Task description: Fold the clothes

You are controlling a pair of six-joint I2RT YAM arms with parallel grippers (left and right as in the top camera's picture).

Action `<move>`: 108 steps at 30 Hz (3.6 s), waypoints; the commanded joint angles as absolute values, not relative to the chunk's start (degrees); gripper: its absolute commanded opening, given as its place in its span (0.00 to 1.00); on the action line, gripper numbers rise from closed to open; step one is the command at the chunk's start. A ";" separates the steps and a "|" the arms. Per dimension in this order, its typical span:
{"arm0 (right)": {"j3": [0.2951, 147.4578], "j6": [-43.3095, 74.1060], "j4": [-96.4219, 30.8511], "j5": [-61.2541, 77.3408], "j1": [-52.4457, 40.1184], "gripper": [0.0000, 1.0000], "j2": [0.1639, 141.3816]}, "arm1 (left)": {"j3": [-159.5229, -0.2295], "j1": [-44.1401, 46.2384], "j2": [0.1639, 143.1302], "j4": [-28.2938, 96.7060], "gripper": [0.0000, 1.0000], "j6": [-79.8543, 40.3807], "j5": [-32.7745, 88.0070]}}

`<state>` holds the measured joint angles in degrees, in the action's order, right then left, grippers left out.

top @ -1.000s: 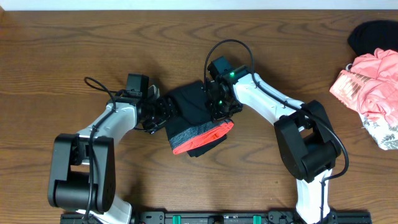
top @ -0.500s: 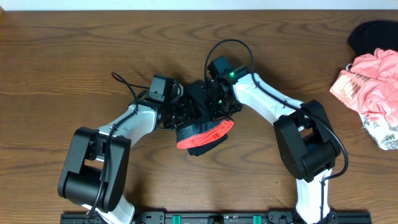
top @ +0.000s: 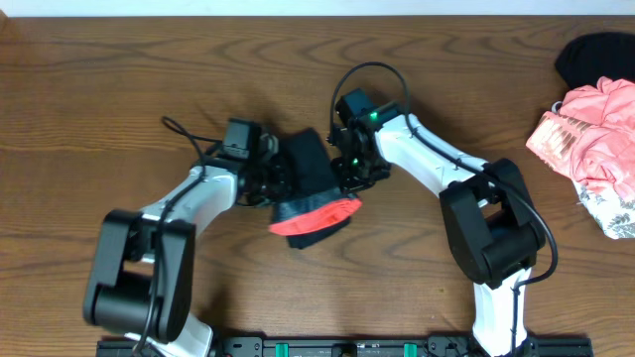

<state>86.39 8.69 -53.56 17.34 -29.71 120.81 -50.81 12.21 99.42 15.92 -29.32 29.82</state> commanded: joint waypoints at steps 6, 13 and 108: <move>92.14 6.33 -56.84 13.47 -26.15 0.01 107.98 | -54.22 3.22 92.99 15.55 0.06 -20.91 13.76; 92.14 6.35 -60.60 11.25 -24.91 0.01 101.86 | -55.24 -6.57 93.01 7.79 0.06 -20.38 13.39; 91.15 7.64 -63.64 5.98 -24.38 0.01 101.93 | -59.11 -35.66 81.76 26.37 0.88 -46.74 24.18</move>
